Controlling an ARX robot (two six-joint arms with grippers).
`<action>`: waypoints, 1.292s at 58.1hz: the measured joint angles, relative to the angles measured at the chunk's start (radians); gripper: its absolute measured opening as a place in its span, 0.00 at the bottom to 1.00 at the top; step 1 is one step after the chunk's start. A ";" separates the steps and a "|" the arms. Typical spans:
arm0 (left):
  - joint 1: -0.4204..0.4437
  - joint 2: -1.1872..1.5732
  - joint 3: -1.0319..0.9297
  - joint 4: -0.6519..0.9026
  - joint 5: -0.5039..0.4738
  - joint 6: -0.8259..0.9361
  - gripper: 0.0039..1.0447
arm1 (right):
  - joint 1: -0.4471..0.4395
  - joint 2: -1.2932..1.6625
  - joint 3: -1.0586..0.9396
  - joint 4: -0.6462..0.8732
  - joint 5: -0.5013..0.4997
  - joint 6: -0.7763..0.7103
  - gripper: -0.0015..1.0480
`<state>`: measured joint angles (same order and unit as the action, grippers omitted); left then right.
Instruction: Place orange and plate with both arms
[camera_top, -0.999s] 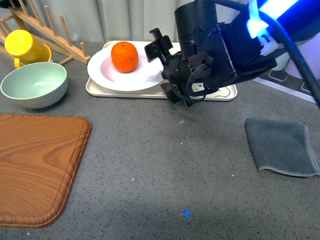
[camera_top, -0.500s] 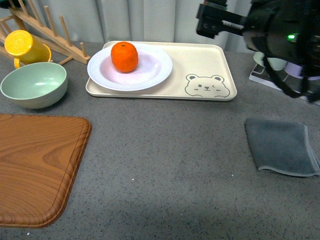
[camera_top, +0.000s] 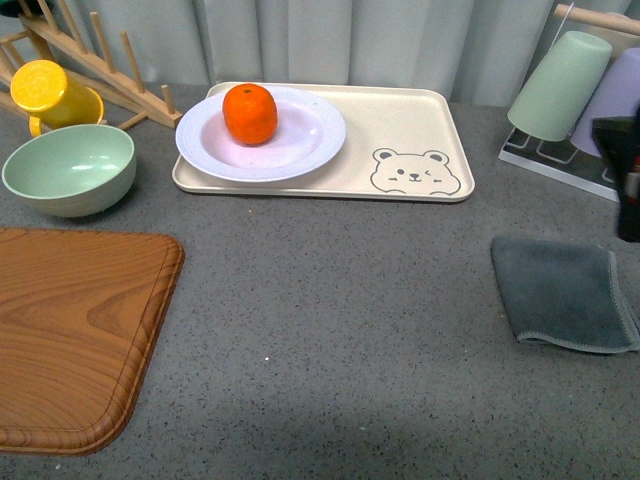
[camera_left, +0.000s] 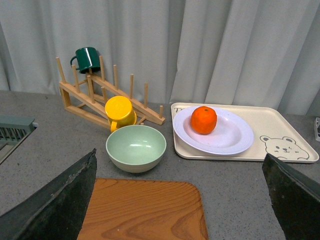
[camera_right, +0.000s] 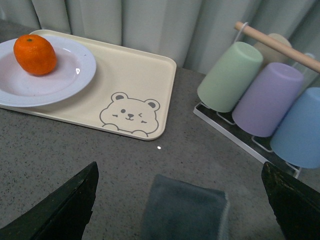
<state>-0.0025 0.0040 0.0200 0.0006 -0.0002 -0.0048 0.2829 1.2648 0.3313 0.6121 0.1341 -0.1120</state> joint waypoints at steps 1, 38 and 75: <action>0.000 0.000 0.000 0.000 0.000 0.000 0.94 | -0.008 -0.033 -0.013 -0.020 -0.010 -0.002 0.91; 0.000 0.000 0.000 0.000 0.000 0.000 0.94 | -0.142 -0.968 -0.234 -0.712 -0.159 -0.149 0.91; 0.000 0.000 0.000 0.000 0.000 0.000 0.94 | -0.281 -1.261 -0.324 -0.615 -0.135 0.042 0.57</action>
<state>-0.0025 0.0036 0.0200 0.0006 -0.0002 -0.0044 0.0021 0.0036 0.0071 -0.0032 -0.0010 -0.0696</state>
